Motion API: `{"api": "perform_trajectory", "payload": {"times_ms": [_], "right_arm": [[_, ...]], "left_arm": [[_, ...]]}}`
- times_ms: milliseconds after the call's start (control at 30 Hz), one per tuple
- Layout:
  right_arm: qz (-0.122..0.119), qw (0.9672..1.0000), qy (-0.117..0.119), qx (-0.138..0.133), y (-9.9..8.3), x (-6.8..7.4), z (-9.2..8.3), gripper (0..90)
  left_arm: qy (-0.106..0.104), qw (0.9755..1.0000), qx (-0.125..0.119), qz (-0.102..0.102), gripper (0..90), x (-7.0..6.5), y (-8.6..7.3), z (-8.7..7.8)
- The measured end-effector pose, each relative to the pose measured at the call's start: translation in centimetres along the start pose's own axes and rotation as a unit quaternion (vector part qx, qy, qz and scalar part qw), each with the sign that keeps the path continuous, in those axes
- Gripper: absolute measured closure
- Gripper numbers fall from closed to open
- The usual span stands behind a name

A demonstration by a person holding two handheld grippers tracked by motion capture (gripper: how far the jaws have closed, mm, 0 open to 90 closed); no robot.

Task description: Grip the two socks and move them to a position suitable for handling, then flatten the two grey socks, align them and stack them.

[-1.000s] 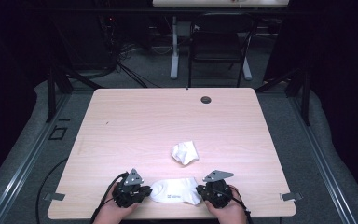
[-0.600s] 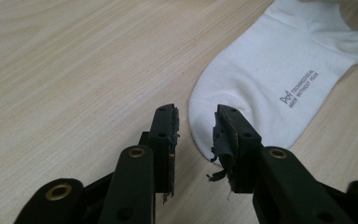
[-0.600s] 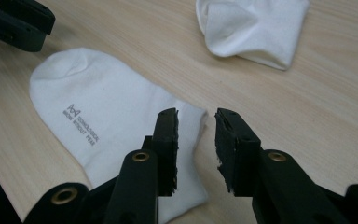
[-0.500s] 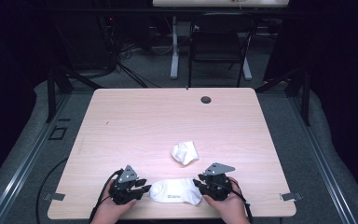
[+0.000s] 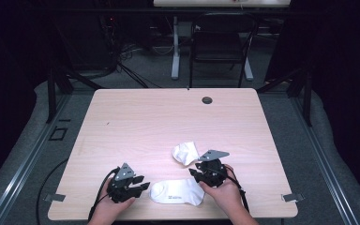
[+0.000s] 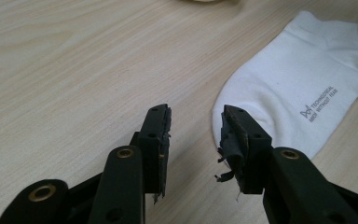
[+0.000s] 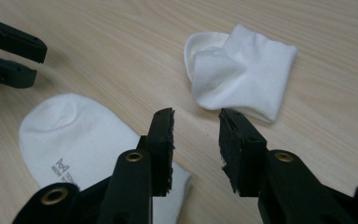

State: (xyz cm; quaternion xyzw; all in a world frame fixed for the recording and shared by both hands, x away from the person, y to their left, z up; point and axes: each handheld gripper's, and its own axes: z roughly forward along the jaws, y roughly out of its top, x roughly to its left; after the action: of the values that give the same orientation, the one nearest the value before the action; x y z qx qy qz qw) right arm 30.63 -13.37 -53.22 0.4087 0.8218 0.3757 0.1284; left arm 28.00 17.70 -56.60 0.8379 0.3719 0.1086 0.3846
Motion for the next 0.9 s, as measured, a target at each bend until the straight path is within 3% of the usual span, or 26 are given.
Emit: {"api": "perform_trajectory", "payload": {"times_ms": [200, 533, 600, 700, 900], "right_arm": [[-0.007, 0.9999, -0.010, 0.002, 1.7, -0.1, 0.7, 68.9], [-0.040, 0.9989, -0.014, 0.017, 4.0, 1.0, 3.2, 65.9], [-0.045, 0.9986, -0.013, 0.023, 4.3, 1.1, 3.7, 63.9], [-0.061, 0.9968, -0.030, 0.042, 4.5, 1.1, 4.7, 62.4], [-0.063, 0.9956, -0.036, 0.060, 4.4, 1.0, 6.3, 59.4]], "left_arm": [[0.003, 0.9999, -0.002, -0.014, 58.0, 0.3, 0.1, 0.0], [0.008, 0.9997, -0.006, -0.022, 57.9, 1.0, 0.2, -0.4], [0.008, 0.9997, -0.007, -0.023, 57.9, 1.2, 0.2, -0.5], [0.009, 0.9996, -0.008, -0.025, 57.9, 1.4, 0.2, -0.5], [0.013, 0.9994, -0.011, -0.031, 57.9, 1.6, 0.2, -0.6]]}}
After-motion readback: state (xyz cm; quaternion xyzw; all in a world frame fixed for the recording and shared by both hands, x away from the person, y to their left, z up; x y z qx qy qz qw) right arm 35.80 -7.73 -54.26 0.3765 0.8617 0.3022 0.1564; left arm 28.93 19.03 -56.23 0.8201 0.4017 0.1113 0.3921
